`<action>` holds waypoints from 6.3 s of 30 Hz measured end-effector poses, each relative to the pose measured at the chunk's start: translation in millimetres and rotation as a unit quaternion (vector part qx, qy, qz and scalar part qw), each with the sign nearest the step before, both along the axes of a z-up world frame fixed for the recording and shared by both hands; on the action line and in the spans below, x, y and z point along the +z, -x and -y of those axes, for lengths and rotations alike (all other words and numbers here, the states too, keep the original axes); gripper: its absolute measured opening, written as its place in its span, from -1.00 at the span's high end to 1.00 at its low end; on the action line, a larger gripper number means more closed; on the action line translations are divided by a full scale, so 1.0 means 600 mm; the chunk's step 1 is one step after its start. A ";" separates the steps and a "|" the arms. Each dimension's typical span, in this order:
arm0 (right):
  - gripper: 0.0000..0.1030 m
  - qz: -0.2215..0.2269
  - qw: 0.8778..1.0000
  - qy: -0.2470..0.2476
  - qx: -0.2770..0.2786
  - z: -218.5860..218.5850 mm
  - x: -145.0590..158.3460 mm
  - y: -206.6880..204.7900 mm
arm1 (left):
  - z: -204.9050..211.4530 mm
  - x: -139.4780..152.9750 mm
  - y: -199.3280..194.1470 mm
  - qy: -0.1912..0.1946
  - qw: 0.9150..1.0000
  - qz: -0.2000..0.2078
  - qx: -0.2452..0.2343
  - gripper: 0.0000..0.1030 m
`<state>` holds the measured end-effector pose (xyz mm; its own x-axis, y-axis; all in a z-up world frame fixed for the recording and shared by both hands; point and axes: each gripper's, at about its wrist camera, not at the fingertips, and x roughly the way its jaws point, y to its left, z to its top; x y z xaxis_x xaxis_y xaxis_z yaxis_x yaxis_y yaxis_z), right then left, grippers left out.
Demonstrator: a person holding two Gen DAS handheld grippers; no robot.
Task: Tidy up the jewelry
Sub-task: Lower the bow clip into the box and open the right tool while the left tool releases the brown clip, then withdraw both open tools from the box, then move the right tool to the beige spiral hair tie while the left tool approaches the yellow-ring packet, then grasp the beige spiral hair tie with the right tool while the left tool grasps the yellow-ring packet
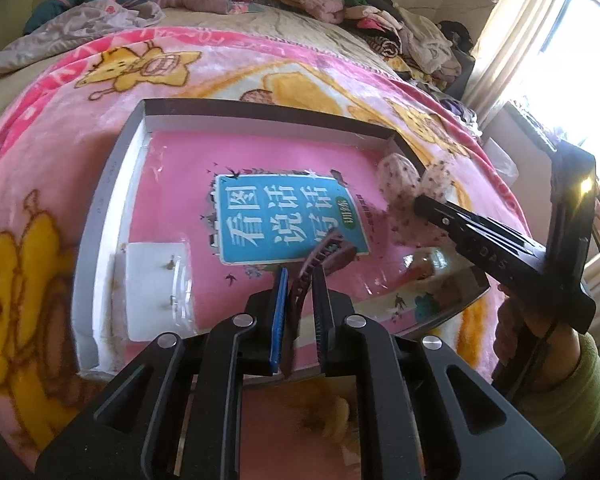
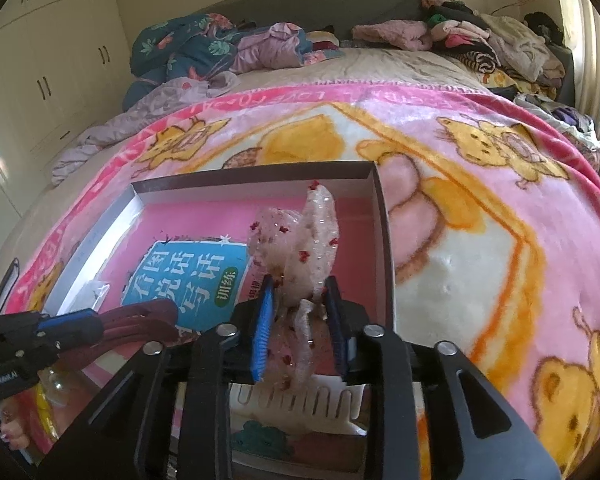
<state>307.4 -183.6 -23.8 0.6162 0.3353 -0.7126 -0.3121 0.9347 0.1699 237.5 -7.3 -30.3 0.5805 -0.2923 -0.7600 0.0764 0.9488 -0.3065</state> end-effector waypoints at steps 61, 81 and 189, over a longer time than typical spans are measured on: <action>-0.54 0.063 0.996 -0.021 0.054 -0.004 0.108 0.257 | -0.123 0.100 0.190 -0.003 0.994 0.063 0.093 -0.47; -0.52 0.031 0.994 -0.002 0.108 -0.052 0.070 0.308 | -0.134 0.076 0.247 -0.023 0.994 0.048 0.097 -0.47; 0.68 0.050 0.984 -0.023 0.171 -0.153 0.065 0.240 | -0.144 0.055 0.189 -0.016 0.994 0.032 0.101 0.34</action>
<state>163.6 -91.6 15.3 0.5280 0.5657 -0.6334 -0.6236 0.7645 0.1631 124.2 78.8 2.9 0.6730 -0.1416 -0.7260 -0.0982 0.9557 -0.2774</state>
